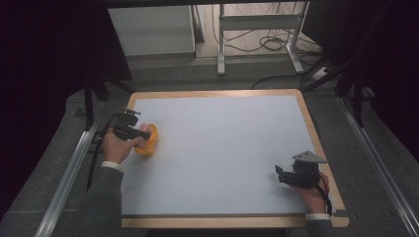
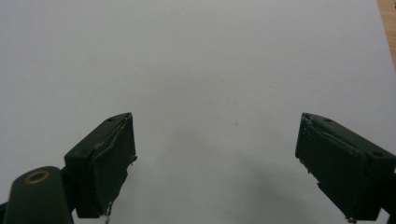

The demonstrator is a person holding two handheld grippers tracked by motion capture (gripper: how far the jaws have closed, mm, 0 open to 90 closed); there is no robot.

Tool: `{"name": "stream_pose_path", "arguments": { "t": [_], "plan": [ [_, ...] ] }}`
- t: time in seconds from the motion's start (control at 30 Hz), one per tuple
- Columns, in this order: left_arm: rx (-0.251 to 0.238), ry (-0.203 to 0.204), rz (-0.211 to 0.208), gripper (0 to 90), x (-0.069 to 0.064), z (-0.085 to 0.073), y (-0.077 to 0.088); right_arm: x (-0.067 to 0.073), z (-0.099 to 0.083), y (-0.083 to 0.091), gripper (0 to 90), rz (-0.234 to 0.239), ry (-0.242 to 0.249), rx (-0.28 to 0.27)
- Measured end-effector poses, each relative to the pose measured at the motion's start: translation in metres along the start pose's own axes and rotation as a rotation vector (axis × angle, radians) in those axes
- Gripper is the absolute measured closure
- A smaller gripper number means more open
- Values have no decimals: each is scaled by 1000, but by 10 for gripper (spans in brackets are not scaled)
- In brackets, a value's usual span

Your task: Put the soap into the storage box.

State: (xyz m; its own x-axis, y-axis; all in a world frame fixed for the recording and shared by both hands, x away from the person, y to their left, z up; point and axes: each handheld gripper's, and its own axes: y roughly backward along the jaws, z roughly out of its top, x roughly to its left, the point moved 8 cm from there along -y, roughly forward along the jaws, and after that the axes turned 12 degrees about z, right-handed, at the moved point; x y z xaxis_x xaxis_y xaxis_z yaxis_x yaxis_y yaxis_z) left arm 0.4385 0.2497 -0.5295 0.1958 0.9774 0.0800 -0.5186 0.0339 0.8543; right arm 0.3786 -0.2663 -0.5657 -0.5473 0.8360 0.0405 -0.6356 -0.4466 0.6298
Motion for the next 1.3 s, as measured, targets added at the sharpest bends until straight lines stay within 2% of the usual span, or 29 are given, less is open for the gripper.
{"name": "stream_pose_path", "arguments": {
  "t": [0.43, 0.57, 0.6, 0.7, 0.77, 0.87, 1.07, 1.17, 1.3],
  "plan": [
    [42, -4, 1, 601, -2, -7, -19, -1, -1, -1, 119, -2, 2, 7],
    [37, -6, -3, 598, -4, -8, -22, -1, -1, -1, 119, -3, 2, 8],
    [21, -4, -9, 586, -4, -6, -19, -1, -1, -1, 119, -4, 2, 7],
    [-26, 1, 7, 442, -2, 0, -7, -1, -1, -1, 119, -4, 0, 6],
    [-63, -5, 6, 389, -3, 4, 3, -1, -2, -1, 119, -5, 1, 8],
    [-115, -8, 6, 364, -3, 7, 17, 0, -1, -1, 119, -3, 3, 9],
    [-141, -44, -47, 323, -16, 3, 32, 0, -1, -2, 119, -2, 3, 9],
    [-150, -72, -54, 312, -22, -4, 36, 0, -1, -1, 119, -3, 4, 9],
    [-175, -87, -75, 311, -32, -12, 39, 0, -2, -2, 119, -2, 3, 9]
  ]
}}
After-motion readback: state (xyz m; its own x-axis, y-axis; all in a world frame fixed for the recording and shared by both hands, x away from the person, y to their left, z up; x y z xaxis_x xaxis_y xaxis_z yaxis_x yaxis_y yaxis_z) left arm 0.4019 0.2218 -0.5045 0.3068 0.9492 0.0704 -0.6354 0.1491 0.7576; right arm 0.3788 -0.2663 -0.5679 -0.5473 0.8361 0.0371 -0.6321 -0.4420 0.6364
